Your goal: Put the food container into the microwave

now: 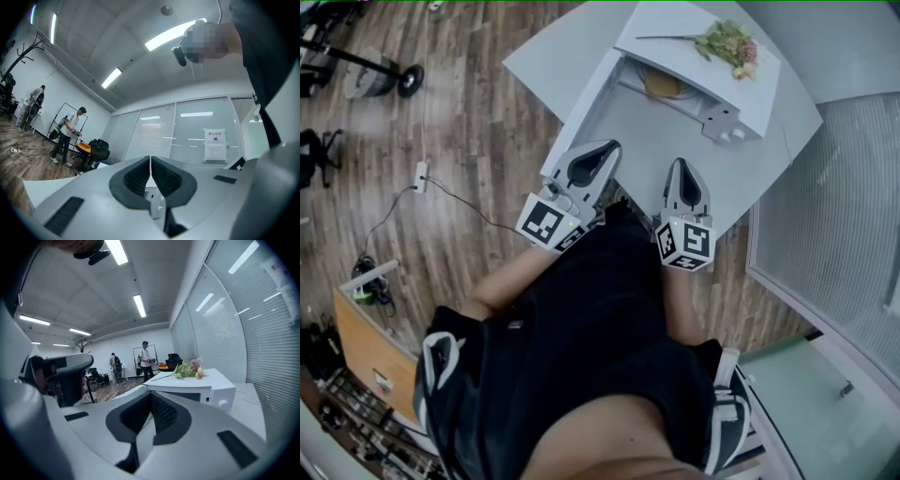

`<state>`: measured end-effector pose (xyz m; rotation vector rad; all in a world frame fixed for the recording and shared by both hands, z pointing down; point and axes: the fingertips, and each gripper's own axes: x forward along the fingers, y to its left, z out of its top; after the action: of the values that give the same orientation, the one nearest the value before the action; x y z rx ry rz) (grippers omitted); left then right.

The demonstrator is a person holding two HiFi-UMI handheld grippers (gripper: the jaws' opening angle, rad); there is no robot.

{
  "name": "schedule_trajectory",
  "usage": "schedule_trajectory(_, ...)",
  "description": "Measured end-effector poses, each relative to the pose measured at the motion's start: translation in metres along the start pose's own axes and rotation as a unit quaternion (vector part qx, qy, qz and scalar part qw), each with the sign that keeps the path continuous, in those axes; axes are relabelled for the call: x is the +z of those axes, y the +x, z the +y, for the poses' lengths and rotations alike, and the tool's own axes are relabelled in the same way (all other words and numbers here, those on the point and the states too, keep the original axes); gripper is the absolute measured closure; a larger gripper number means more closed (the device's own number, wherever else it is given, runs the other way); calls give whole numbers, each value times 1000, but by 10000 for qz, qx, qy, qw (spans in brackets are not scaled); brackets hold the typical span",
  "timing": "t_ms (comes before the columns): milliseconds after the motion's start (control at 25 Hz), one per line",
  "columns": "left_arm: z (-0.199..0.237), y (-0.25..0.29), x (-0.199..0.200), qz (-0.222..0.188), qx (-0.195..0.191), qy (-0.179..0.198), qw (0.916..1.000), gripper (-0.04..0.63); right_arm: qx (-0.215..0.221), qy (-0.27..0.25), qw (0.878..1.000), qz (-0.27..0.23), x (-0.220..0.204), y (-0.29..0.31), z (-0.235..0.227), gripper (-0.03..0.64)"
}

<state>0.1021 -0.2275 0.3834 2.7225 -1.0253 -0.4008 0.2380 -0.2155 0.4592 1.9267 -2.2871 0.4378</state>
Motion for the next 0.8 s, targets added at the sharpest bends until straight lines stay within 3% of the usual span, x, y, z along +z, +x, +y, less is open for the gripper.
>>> schedule_trajectory(800, 3, 10, -6, 81, 161, -29, 9998, 565, -115, 24, 9998, -163, 19, -5, -19, 594)
